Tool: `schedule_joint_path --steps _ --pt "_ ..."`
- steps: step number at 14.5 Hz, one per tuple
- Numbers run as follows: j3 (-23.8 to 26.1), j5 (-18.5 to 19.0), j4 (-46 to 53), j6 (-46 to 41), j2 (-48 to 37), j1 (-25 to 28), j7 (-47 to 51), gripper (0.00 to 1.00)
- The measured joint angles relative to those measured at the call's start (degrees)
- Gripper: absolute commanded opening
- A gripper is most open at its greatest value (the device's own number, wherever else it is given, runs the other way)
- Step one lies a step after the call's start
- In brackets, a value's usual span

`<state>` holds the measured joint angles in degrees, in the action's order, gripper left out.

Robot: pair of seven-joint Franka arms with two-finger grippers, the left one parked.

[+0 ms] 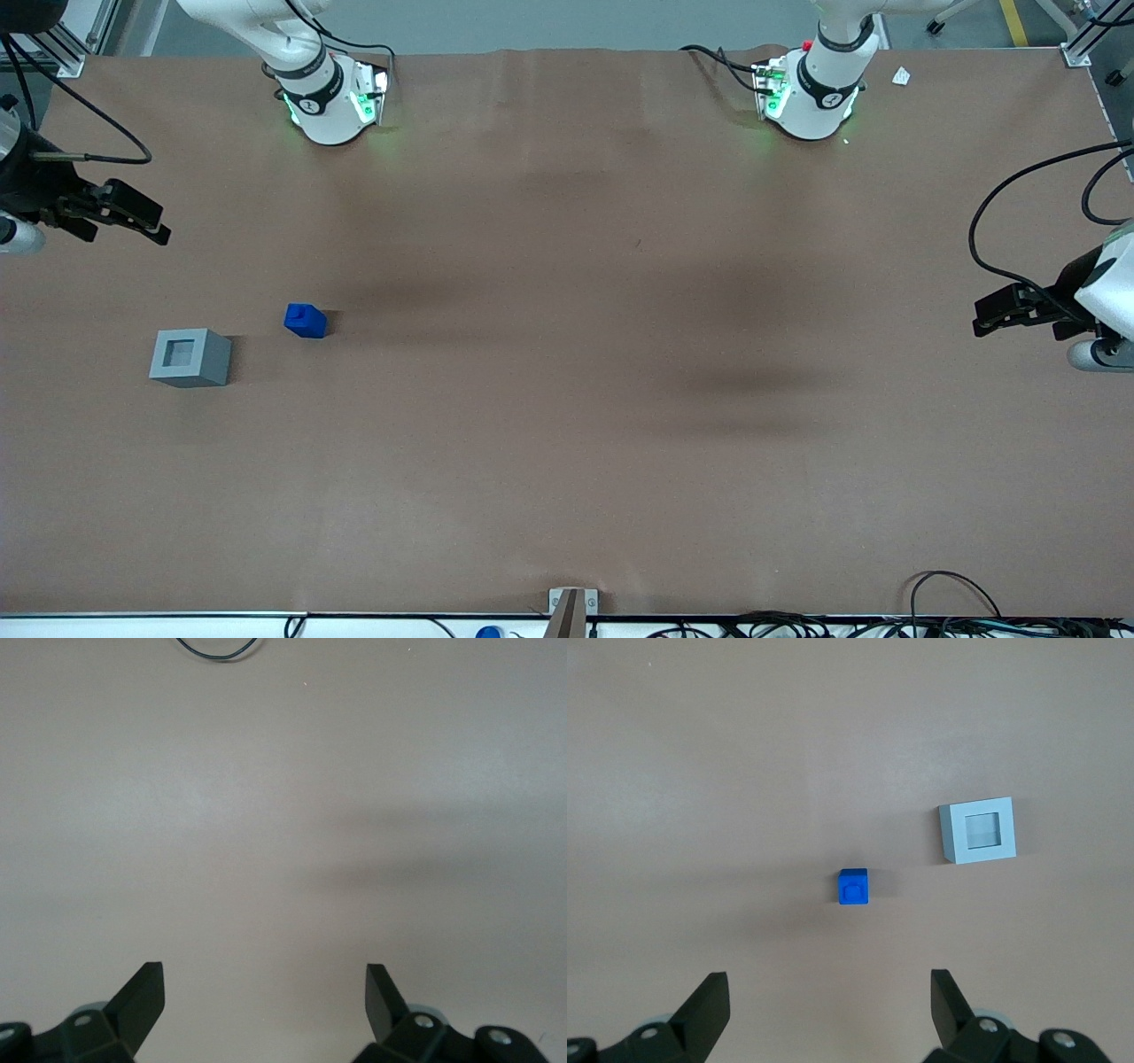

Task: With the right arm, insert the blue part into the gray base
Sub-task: 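Move the open right gripper over the blue block beside the gray base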

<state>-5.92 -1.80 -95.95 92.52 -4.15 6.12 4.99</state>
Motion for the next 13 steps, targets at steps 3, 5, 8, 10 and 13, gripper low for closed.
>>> schedule_joint_path --steps 3,5,8,10,13 --pt "0.0 0.0 -0.2 0.0 0.1 0.0 0.0 1.0" --pt "-0.1 0.0 -0.3 0.0 0.5 -0.3 0.0 1.0" --pt "-0.2 0.0 -0.8 0.1 2.6 -0.7 0.0 1.0" --pt "0.0 0.0 -2.3 0.8 4.5 -0.7 0.0 1.0" --pt "0.0 0.0 -8.7 6.9 6.2 -0.6 0.0 1.0"
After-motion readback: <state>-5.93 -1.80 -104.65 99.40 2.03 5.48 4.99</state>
